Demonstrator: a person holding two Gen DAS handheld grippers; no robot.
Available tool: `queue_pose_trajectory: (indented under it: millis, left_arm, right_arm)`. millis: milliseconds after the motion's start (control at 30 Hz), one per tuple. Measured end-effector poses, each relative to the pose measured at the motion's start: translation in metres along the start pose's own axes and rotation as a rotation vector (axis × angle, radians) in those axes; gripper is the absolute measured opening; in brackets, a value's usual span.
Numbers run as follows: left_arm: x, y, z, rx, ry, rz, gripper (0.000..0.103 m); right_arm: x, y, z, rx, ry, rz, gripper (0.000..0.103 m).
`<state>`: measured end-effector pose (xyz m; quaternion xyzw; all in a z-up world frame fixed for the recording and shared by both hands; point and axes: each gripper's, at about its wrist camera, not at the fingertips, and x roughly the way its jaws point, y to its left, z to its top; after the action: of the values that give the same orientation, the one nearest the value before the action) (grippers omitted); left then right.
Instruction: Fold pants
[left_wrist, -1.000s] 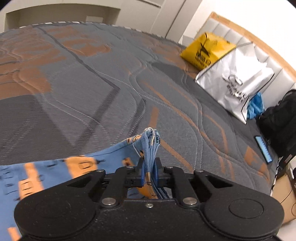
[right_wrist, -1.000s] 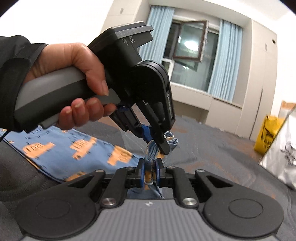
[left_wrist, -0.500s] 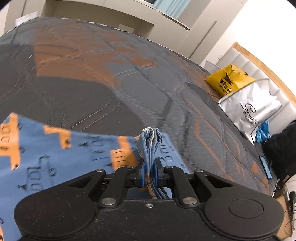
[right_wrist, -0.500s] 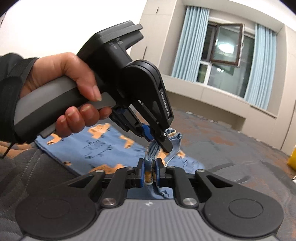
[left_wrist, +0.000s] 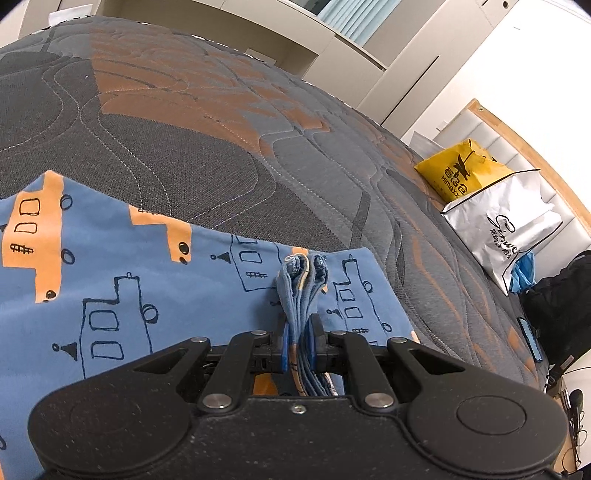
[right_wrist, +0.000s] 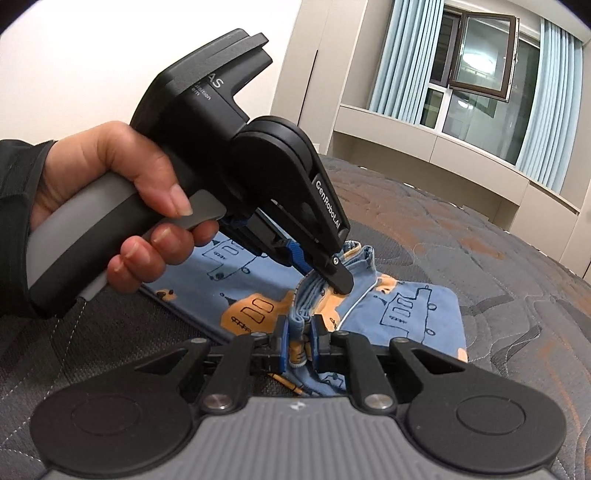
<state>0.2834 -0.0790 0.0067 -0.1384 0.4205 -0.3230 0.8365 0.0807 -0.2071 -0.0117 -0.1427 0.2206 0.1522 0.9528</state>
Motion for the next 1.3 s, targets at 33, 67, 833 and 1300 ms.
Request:
queue_pose_trajectory:
  millis: [33,67,833,1300]
  left_arm:
    - [-0.001,0.000,0.000,-0.001,-0.002,-0.002,0.011]
    - [-0.002,0.000,0.000,-0.002,-0.005,-0.007,0.010]
    - [-0.119,0.093,-0.011,-0.112,-0.107,0.111,0.010]
    - [-0.123,0.104,-0.021,-0.140,-0.124,0.142,0.053]
  right_arm:
    - [0.000,0.000,0.001,-0.001,-0.001,-0.003,0.013]
    - [-0.001,0.001,0.001,-0.001,-0.006,-0.008,0.013]
    - [-0.006,0.083,0.041,-0.100,-0.080,0.199,0.013]
    - [0.014,0.077,0.042,-0.114,-0.039,0.242,0.038]
